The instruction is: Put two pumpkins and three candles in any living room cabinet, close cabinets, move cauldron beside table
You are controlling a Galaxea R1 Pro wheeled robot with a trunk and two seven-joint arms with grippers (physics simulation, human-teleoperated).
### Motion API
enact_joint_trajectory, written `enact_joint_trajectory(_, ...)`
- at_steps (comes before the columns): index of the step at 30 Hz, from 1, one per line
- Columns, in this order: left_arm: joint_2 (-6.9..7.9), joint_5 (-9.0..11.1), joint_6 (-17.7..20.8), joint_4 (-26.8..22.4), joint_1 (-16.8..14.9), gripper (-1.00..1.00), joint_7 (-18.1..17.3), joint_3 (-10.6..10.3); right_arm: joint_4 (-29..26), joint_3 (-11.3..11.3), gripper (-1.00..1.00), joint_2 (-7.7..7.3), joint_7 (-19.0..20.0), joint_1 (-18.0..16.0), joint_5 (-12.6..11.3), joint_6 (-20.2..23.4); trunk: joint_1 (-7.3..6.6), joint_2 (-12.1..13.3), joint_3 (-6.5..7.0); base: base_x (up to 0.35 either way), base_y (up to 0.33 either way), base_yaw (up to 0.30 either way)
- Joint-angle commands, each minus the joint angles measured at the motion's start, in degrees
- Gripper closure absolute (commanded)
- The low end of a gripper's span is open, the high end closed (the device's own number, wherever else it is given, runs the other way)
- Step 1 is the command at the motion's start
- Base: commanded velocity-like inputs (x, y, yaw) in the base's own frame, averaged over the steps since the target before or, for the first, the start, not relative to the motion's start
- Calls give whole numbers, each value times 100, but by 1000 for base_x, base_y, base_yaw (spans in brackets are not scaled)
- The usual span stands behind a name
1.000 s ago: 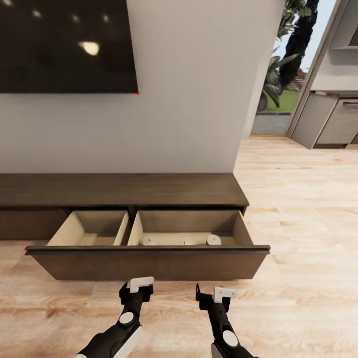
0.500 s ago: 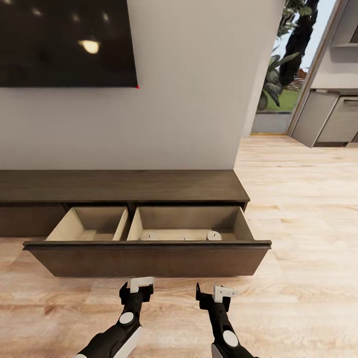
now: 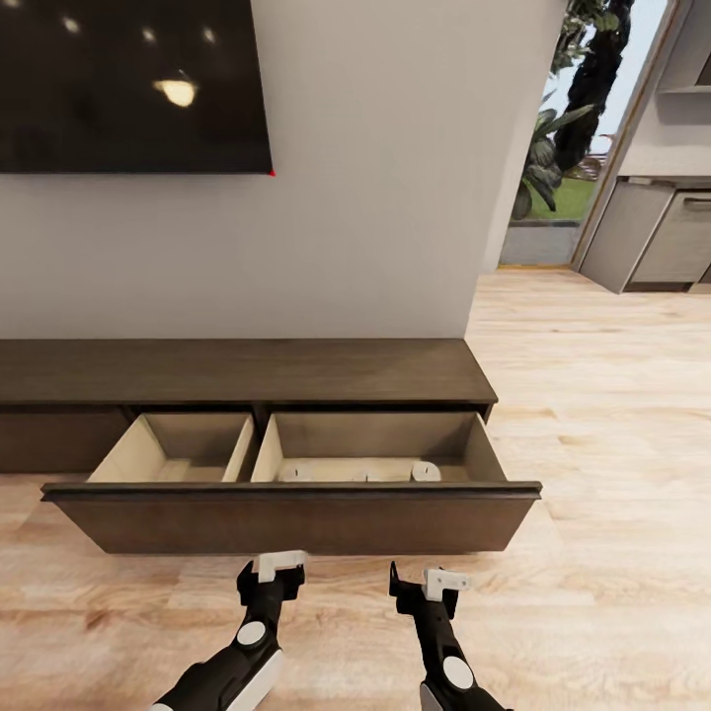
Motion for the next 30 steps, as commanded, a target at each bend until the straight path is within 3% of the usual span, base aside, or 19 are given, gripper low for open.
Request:
enact_joint_trajectory(1,4,60,-40,9,-8,-100,37,-46,3,35,-100,-5,-30,-6,-60,-37,1,-2,-4,176,0,0)
enact_joint_trajectory(22,2,60,-42,34,-8,-100,37,-47,3,35,-100,-5,-36,-5,-61,-32,1,-2,-4,234,0,0)
enact_joint_trajectory(30,2,60,-42,34,-8,-100,37,-47,3,35,-100,-5,-36,-5,-62,-31,1,-2,-4,53,0,0)
